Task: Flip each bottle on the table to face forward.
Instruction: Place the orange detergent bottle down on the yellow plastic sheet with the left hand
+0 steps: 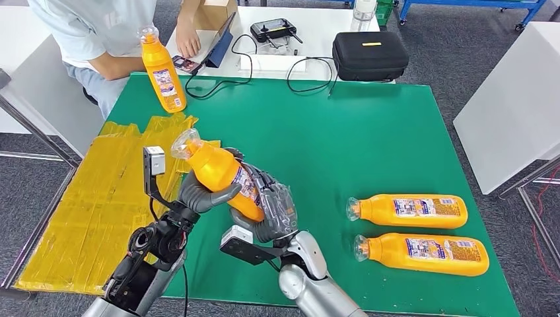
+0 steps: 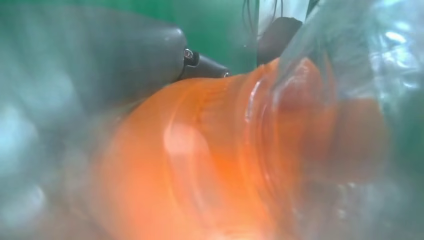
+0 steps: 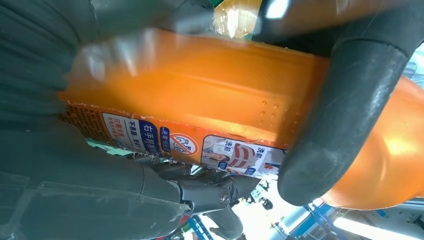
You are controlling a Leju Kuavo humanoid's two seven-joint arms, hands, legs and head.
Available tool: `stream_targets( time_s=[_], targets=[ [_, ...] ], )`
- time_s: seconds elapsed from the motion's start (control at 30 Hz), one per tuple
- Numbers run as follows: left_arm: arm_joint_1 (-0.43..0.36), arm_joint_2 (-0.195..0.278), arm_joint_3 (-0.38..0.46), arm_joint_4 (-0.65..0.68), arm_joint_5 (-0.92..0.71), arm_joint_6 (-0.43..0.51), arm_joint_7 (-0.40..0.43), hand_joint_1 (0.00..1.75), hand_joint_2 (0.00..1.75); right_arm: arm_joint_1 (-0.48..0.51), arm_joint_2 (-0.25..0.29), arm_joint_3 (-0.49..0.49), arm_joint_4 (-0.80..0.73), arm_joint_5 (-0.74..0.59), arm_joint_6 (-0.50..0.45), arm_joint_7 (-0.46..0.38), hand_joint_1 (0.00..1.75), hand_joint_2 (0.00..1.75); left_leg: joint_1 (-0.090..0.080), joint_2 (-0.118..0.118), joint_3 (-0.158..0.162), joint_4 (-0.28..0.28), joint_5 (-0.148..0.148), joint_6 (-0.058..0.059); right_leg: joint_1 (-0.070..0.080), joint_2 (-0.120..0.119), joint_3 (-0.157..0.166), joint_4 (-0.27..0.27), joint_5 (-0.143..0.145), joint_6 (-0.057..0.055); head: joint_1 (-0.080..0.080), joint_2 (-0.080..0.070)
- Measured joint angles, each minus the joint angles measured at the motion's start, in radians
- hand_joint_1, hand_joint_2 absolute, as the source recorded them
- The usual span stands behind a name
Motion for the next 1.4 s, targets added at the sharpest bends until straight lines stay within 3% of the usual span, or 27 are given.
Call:
stream_targets(
  time_s=[0.17, 0.23, 0.3, 0.37, 0.77, 1.0, 1.13, 1.2, 1.27, 1.4],
  targets=[
    [0.002, -0.008, 0.005, 0.000, 0.011, 0.015, -0.006, 1.75, 1.75, -0.004, 0.003, 0.002, 0.006, -0.001, -0.001, 0.000, 1.68, 1.75, 0.000, 0.000, 0.000, 0.000, 0.000, 0.000, 0.000, 0.000, 0.000, 0.000, 0.000, 0.000, 0.000, 0.000],
    [0.004, -0.012, 0.010, 0.000, 0.016, 0.022, -0.008, 1.75, 1.75, -0.007, 0.004, 0.002, 0.008, -0.001, -0.002, 0.000, 1.13, 1.75, 0.000, 0.000, 0.000, 0.000, 0.000, 0.000, 0.000, 0.000, 0.000, 0.000, 0.000, 0.000, 0.000, 0.000],
    [0.005, -0.016, 0.014, 0.000, 0.021, 0.030, -0.010, 1.75, 1.75, -0.009, 0.004, 0.002, 0.010, 0.000, -0.005, -0.001, 0.32, 1.75, 0.000, 0.000, 0.000, 0.000, 0.000, 0.000, 0.000, 0.000, 0.000, 0.000, 0.000, 0.000, 0.000, 0.000],
    [0.005, -0.020, 0.017, 0.000, 0.026, 0.039, -0.015, 1.75, 1.75, -0.007, 0.004, 0.004, 0.011, 0.001, -0.013, -0.004, 0.00, 1.75, 0.000, 0.000, 0.000, 0.000, 0.000, 0.000, 0.000, 0.000, 0.000, 0.000, 0.000, 0.000, 0.000, 0.000],
    [-0.010, -0.022, 0.068, -0.014, -0.042, 0.149, -0.073, 1.75, 1.75, 0.033, -0.012, 0.015, -0.069, 0.009, -0.058, -0.026, 0.00, 1.75, 0.000, 0.000, 0.000, 0.000, 0.000, 0.000, 0.000, 0.000, 0.000, 0.000, 0.000, 0.000, 0.000, 0.000],
    [-0.043, 0.004, 0.107, 0.006, -0.405, 0.406, -0.131, 1.75, 1.75, 0.066, -0.056, -0.006, -0.218, 0.061, -0.082, 0.046, 0.00, 1.75, 0.000, 0.000, 0.000, 0.000, 0.000, 0.000, 0.000, 0.000, 0.000, 0.000, 0.000, 0.000, 0.000, 0.000],
    [-0.058, 0.017, 0.128, 0.035, -0.500, 0.454, -0.141, 1.75, 1.75, 0.080, -0.078, -0.026, -0.286, 0.064, -0.082, 0.056, 0.00, 1.75, 0.000, 0.000, 0.000, 0.000, 0.000, 0.000, 0.000, -0.001, 0.000, 0.000, 0.000, 0.000, 0.000, 0.000],
    [-0.061, 0.023, 0.130, 0.048, -0.654, 0.527, -0.131, 1.75, 1.75, 0.093, -0.084, -0.037, -0.320, 0.065, -0.083, 0.056, 0.00, 1.75, 0.000, 0.000, 0.000, 0.000, 0.000, 0.000, 0.000, 0.000, 0.000, 0.000, 0.000, 0.000, 0.000, 0.000],
    [-0.062, 0.032, 0.134, 0.061, -0.923, 0.618, -0.093, 1.75, 1.75, 0.112, -0.090, -0.057, -0.369, 0.072, -0.078, 0.064, 0.00, 1.75, 0.000, 0.000, 0.000, 0.000, 0.000, 0.000, 0.000, 0.000, 0.000, 0.000, 0.000, 0.000, 0.000, 0.000],
    [-0.070, 0.064, 0.135, 0.109, -1.576, 0.674, 0.097, 1.75, 1.75, 0.142, -0.100, -0.109, -0.478, 0.097, -0.025, 0.106, 0.00, 1.75, 0.000, 0.000, 0.000, 0.000, 0.000, 0.000, 0.000, -0.001, 0.000, 0.000, 0.000, 0.000, 0.000, 0.000]
  ],
)
